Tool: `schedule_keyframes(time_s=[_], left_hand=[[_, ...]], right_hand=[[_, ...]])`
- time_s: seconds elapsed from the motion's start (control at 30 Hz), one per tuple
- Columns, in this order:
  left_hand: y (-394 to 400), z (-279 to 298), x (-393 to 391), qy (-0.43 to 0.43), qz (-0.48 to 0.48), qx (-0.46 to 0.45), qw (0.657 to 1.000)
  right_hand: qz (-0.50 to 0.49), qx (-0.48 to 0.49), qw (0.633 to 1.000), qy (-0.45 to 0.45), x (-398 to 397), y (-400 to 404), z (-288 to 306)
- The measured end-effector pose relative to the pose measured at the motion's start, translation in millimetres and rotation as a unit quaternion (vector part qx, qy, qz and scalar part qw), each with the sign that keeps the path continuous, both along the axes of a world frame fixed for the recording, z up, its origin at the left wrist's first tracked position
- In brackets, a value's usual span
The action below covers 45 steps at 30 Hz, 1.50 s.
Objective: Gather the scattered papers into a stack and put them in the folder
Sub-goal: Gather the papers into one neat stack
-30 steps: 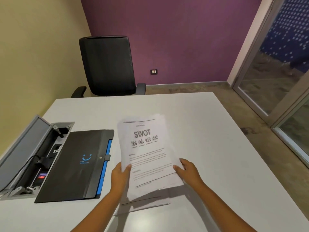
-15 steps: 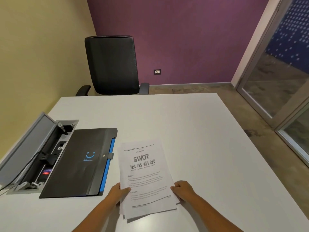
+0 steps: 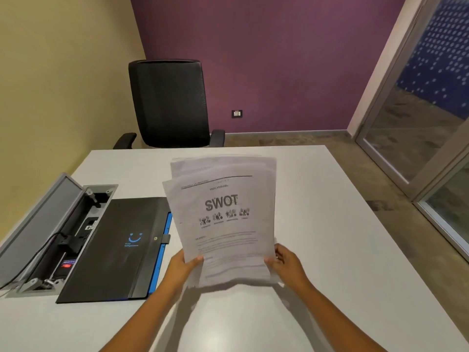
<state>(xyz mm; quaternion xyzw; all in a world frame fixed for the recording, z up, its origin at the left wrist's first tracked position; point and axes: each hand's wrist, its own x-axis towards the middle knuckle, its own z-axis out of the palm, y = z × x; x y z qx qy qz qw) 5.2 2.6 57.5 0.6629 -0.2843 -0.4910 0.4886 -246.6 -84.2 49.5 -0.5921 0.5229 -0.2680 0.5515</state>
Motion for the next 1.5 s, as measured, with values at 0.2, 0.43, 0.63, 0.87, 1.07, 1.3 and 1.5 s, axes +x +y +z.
schedule_keyframes(time_s=[0.2,0.43,0.63,0.87,1.07,1.3,1.5], left_hand=[[-16,40,-4,0.005,-0.031,-0.071,0.997],[-20,68,-18,0.001,-0.051,-0.112,0.992],[-10,38,-22,-0.006,-0.036,-0.071,0.997],[7,-3,-19,-0.036,-0.093,0.021,0.995],[11,-11,-17,-0.069,-0.112,0.065,0.989],[-10,29,-10,-0.046,-0.078,0.006,0.996],[-22,94,-8,-0.037,-0.065,-0.11,0.991]], right_hand=[[-0.014,-0.004,0.999,-0.033,10,-6,29],[-0.073,0.002,0.993,-0.09,19,-9,52],[-0.071,0.04,0.995,-0.06,13,7,23],[-0.033,0.091,0.994,0.043,2,26,-27],[-0.016,0.102,0.991,0.081,-5,30,-37],[0.008,0.048,0.998,0.031,2,12,8],[-0.027,-0.005,0.997,-0.069,9,4,75]])
